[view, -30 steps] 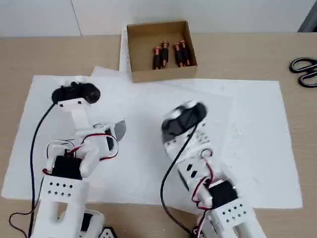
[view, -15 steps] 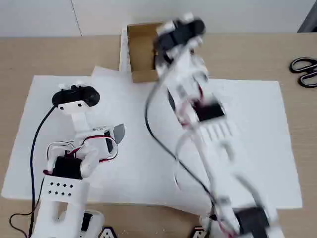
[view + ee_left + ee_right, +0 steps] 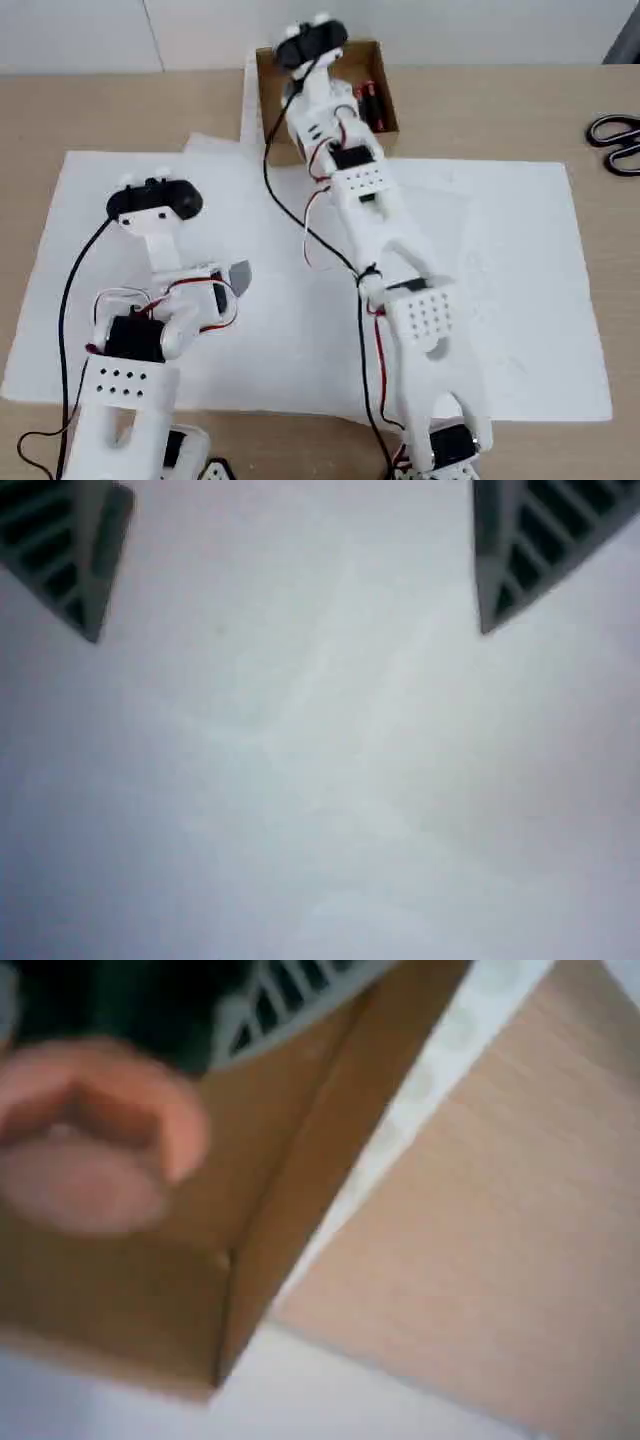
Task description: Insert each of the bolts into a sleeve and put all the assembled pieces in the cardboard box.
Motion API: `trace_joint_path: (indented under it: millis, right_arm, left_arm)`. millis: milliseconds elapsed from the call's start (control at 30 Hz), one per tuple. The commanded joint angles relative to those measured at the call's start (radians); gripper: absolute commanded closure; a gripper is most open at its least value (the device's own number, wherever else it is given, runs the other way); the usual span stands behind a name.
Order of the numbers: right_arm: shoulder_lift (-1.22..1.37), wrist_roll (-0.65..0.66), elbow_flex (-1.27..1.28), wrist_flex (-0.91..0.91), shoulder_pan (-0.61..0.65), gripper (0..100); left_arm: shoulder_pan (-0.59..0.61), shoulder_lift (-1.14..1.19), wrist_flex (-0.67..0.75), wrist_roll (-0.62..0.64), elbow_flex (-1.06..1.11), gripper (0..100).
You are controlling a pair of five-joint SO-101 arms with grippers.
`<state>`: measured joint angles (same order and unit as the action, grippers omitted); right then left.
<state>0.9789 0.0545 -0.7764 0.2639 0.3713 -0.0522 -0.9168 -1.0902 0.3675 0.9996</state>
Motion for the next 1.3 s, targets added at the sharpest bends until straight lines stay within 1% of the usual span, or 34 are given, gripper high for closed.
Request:
trace_joint_path:
  millis: [0, 133, 200, 300, 367, 500, 633, 700, 800, 900, 1033, 1167, 1267]
  right_arm:
    - [0.050, 0.012, -0.176, 0.001, 0.019, 99.1]
    - [0.133, 0.012, -0.235, 0.001, 0.021, 97.5]
    - [0.163, 0.012, -0.255, 0.001, 0.019, 91.7]
    - [0.186, 0.012, -0.264, 0.002, 0.019, 80.1]
    - [0.186, 0.012, -0.267, 0.002, 0.021, 74.7]
    - [0.185, 0.014, -0.281, 0.002, 0.019, 73.5]
    - [0.185, 0.014, -0.385, 0.036, 0.002, 73.5]
    - [0.174, 0.014, -0.483, 0.128, -0.002, 73.5]
    - [0.139, 0.012, -0.681, 0.317, -0.010, 73.5]
    - [0.113, 0.012, -0.911, 0.507, -0.012, 73.5]
    - [0.004, 0.012, -0.913, 0.691, -0.041, 73.5]
    - [-0.234, 0.011, -0.907, 0.935, -0.056, 73.4]
    - [-0.394, 0.011, -0.907, 1.129, -0.053, 73.4]
  left_arm:
    - [0.003, -0.012, -0.002, -0.002, -0.005, 77]
    - [0.003, -0.012, 0.002, -0.003, -0.005, 77]
    - [0.003, -0.012, 0.002, -0.003, -0.005, 77]
    - [0.003, -0.012, 0.002, -0.005, -0.005, 77]
    - [0.003, -0.012, 0.002, -0.005, -0.005, 77]
    - [0.003, -0.012, -0.002, -0.006, -0.005, 77]
    - [0.003, -0.014, 0.003, -0.008, -0.019, 77]
    - [0.003, -0.014, -0.002, -0.008, -0.048, 77]
    - [0.005, -0.014, -0.005, -0.008, -0.113, 77]
    - [0.005, -0.014, -0.051, -0.008, -0.231, 77]
    - [0.005, -0.014, -0.186, -0.008, -0.421, 77]
    - [0.005, -0.014, -0.358, -0.008, -0.613, 77]
    - [0.005, -0.028, -0.434, -0.008, -0.717, 77]
